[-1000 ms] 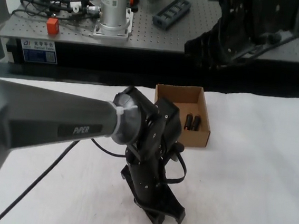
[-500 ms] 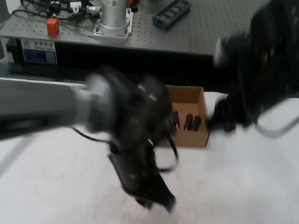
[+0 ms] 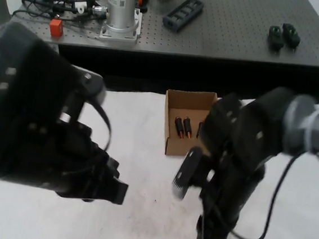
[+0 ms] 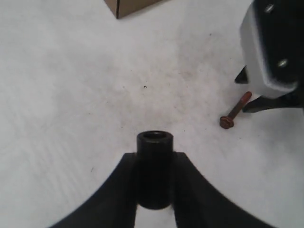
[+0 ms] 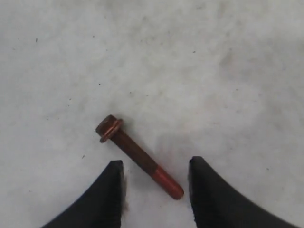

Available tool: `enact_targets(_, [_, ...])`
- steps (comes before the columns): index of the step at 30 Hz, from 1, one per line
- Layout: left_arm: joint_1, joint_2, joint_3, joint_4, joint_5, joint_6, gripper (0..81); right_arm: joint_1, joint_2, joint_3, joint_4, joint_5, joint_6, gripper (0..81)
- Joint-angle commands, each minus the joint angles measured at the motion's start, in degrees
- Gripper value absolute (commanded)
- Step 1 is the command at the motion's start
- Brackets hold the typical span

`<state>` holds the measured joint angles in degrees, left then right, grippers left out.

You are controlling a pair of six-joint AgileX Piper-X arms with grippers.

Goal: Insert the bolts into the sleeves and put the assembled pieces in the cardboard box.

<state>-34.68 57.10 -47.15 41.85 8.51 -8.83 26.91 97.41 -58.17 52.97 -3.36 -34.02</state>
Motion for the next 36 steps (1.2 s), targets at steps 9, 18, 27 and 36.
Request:
enact_targets(9, [0.2, -5.7, 0.0, 3.2, -0.5, -0.6, 0.6, 2.9, 4.8, 0.0, -2.0, 3.4, -0.8, 32.1])
enact_targets(18, [0.2, -5.6, 0.0, 5.7, -0.5, -0.6, 0.6, 4.0, 6.6, 0.0, -4.3, 3.4, -0.8, 22.8])
enact_targets(27, [0.2, -5.6, 0.0, 4.7, 0.6, -0.6, 0.6, 3.4, 5.7, 0.0, -10.6, 1.8, 6.3, 2.1])
enact_targets(36, [0.2, -5.6, 4.9, -11.3, 20.5, -0.3, 0.6, -0.9, -5.1, 0.5, -16.5, -9.7, 17.1, 2.1])
